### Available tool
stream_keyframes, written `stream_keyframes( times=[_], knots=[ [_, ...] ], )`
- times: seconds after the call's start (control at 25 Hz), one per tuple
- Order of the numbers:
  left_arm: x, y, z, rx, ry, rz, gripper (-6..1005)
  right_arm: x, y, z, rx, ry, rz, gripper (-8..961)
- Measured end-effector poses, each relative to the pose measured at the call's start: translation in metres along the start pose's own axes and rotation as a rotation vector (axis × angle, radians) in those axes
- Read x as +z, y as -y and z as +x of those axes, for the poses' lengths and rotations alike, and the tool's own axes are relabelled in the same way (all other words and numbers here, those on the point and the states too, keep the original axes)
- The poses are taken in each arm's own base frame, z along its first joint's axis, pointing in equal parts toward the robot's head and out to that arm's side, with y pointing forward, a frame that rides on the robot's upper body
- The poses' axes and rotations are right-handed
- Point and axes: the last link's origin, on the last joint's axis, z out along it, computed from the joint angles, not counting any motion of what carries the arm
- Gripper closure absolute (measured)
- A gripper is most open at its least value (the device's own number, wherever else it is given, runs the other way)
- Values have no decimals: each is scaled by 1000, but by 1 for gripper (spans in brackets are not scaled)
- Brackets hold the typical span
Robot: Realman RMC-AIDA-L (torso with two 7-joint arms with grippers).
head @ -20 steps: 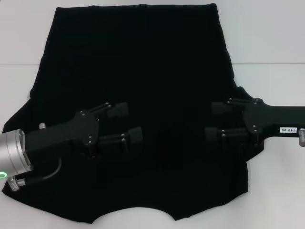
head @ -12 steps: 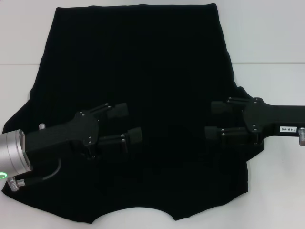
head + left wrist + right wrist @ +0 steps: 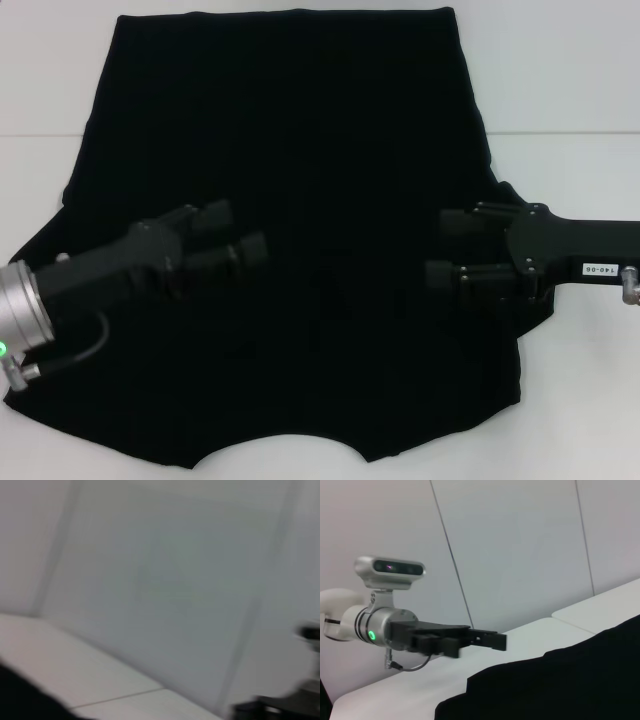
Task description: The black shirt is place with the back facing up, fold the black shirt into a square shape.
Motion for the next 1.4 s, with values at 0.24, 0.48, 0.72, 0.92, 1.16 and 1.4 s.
stream_keyframes(
  times=[0.24, 0.48, 0.72, 0.92, 1.16, 1.4],
  knots=[
    [-24, 38, 2, -201, -66, 282, 66, 8, 1, -1, 4, 9, 5, 42],
    [-61, 63, -3, -295, -57, 513, 68, 23, 2, -4, 4, 11, 15, 42],
    [-87, 72, 3, -368, 38, 639, 67, 35, 4, -10, 20, -5, 9, 42],
    [-103, 72, 13, -388, 82, 709, 67, 37, 5, -11, 20, -5, 16, 42],
    [-117, 73, 12, -433, 164, 787, 66, 37, 6, -12, 20, -1, 25, 43],
    [-125, 74, 5, -463, 240, 835, 66, 35, 7, -11, 25, 2, 29, 42]
  ],
)
